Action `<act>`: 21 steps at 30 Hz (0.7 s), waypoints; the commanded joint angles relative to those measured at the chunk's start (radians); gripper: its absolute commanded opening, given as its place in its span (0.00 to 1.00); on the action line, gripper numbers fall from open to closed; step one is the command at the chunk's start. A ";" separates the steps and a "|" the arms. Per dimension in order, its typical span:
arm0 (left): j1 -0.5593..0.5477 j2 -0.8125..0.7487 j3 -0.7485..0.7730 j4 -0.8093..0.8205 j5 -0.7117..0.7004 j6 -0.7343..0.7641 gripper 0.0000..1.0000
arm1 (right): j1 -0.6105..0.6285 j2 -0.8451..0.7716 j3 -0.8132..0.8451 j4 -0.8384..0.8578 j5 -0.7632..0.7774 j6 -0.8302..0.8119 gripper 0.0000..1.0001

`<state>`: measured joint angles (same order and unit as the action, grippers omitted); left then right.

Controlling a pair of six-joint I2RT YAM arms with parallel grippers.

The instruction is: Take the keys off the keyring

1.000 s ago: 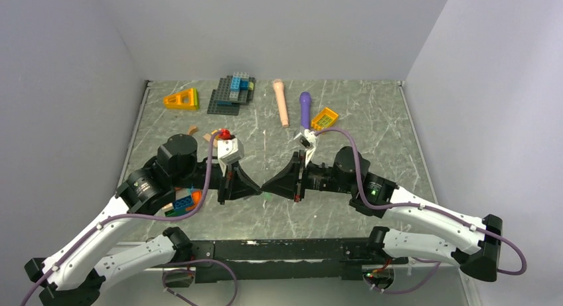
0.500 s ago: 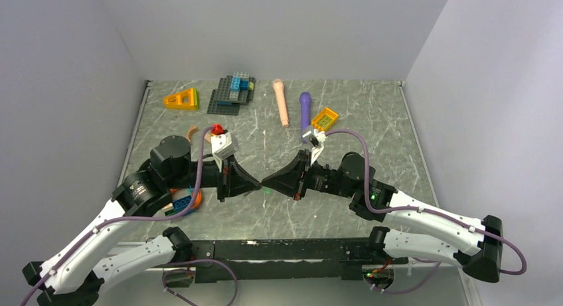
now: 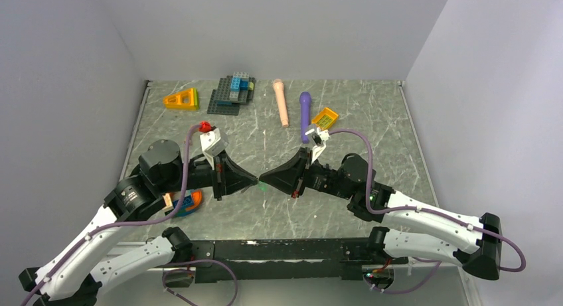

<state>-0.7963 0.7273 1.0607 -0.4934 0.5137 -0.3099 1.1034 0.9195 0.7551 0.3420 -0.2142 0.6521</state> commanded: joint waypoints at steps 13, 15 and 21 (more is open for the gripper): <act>0.005 -0.025 0.043 0.118 -0.170 -0.045 0.00 | 0.032 0.000 -0.032 0.062 0.018 0.042 0.00; 0.006 -0.029 0.041 0.124 -0.181 -0.049 0.00 | 0.033 -0.002 -0.038 0.069 0.023 0.043 0.00; 0.008 -0.045 0.037 0.128 -0.224 -0.061 0.00 | 0.039 0.001 -0.044 0.079 0.026 0.053 0.00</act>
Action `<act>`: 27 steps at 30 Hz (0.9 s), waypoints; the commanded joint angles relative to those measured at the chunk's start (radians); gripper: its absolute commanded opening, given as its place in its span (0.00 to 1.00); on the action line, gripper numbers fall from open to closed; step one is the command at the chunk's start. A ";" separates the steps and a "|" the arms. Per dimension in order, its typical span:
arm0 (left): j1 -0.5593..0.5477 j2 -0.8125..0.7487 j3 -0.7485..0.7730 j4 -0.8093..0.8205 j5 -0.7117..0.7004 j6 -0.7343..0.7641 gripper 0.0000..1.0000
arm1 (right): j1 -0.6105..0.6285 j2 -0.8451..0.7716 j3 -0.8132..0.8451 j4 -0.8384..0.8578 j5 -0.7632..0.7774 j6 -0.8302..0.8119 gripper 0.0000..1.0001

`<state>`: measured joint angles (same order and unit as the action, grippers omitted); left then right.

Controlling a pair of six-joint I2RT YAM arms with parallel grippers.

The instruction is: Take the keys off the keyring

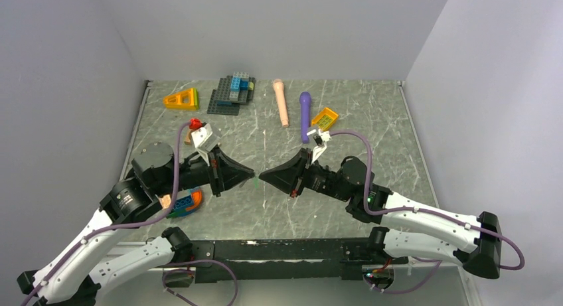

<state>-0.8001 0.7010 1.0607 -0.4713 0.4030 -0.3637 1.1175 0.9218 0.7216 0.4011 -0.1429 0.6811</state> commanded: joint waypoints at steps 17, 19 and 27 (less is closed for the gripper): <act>0.018 0.009 0.102 0.025 -0.010 0.045 0.00 | 0.035 -0.041 0.072 -0.172 -0.042 -0.093 0.11; 0.018 0.019 0.132 -0.015 0.050 0.082 0.00 | 0.036 -0.057 0.113 -0.258 -0.050 -0.149 0.22; 0.019 0.042 0.214 -0.146 0.241 0.170 0.00 | 0.036 -0.114 0.227 -0.441 -0.059 -0.314 0.51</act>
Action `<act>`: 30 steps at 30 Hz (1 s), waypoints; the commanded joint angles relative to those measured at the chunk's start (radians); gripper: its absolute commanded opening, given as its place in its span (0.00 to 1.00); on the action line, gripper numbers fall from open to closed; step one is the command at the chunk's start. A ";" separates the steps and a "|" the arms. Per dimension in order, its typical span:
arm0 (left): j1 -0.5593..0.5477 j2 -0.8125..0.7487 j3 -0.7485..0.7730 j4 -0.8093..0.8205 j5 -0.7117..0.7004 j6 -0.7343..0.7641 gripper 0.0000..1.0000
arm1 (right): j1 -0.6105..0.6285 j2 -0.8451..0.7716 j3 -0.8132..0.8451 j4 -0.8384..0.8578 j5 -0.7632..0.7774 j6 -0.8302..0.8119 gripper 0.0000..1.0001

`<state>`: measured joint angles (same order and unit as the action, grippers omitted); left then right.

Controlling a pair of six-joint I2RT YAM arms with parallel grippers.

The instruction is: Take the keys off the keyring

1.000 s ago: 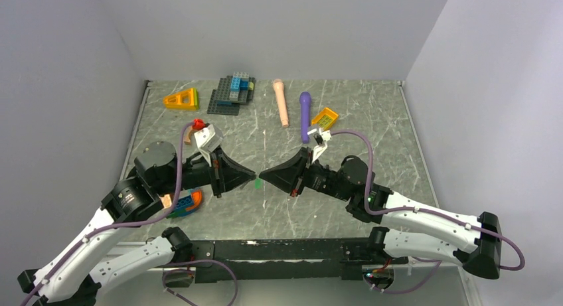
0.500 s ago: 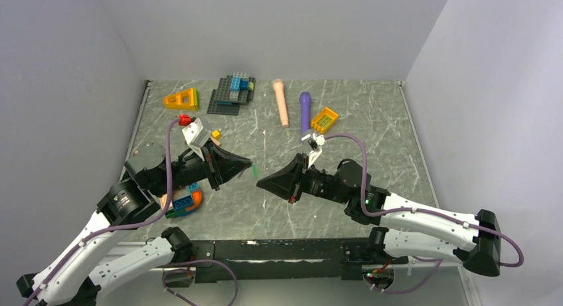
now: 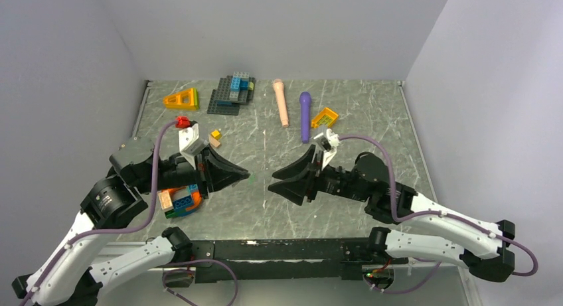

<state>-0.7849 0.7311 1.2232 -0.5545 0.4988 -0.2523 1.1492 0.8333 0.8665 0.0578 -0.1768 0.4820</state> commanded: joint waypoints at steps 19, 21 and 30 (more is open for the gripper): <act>0.003 0.062 0.062 -0.068 0.417 0.093 0.00 | 0.004 0.083 0.224 -0.166 -0.268 -0.214 0.41; 0.004 0.063 0.061 -0.069 0.418 0.094 0.00 | 0.004 0.091 0.228 -0.161 -0.284 -0.212 0.41; 0.004 0.064 0.053 -0.072 0.426 0.102 0.00 | 0.004 0.104 0.247 -0.137 -0.371 -0.213 0.44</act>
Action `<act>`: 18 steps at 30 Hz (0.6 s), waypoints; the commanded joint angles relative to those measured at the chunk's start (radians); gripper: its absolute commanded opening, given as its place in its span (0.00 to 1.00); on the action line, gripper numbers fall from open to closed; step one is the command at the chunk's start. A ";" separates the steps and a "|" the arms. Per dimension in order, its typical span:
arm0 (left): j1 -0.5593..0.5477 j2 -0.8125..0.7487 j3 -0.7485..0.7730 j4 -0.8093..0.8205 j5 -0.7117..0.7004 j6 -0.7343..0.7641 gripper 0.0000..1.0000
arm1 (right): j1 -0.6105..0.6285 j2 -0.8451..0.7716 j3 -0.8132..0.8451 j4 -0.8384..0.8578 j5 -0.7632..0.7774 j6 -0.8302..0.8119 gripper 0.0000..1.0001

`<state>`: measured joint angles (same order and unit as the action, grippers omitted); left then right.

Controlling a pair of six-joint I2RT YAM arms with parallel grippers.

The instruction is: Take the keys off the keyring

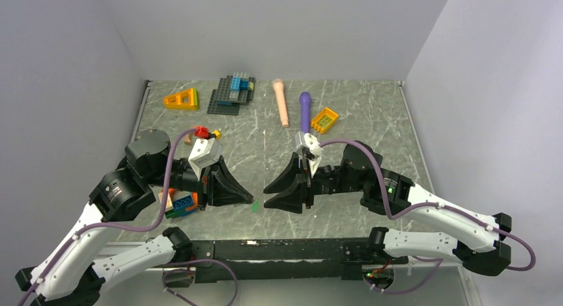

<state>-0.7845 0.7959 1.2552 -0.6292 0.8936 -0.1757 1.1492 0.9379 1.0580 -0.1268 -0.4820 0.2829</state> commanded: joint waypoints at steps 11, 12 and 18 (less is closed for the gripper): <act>0.003 0.003 0.009 0.025 0.052 0.016 0.00 | 0.004 0.040 0.072 0.080 -0.106 0.004 0.44; 0.004 0.005 0.009 0.026 0.053 0.017 0.00 | 0.004 0.043 0.074 0.081 -0.106 0.004 0.43; 0.003 0.009 0.002 0.020 0.049 0.023 0.00 | 0.004 0.065 0.086 0.092 -0.119 0.012 0.34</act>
<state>-0.7845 0.7971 1.2552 -0.6338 0.9192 -0.1696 1.1492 0.9977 1.0843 -0.1055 -0.5713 0.2886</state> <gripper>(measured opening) 0.021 0.363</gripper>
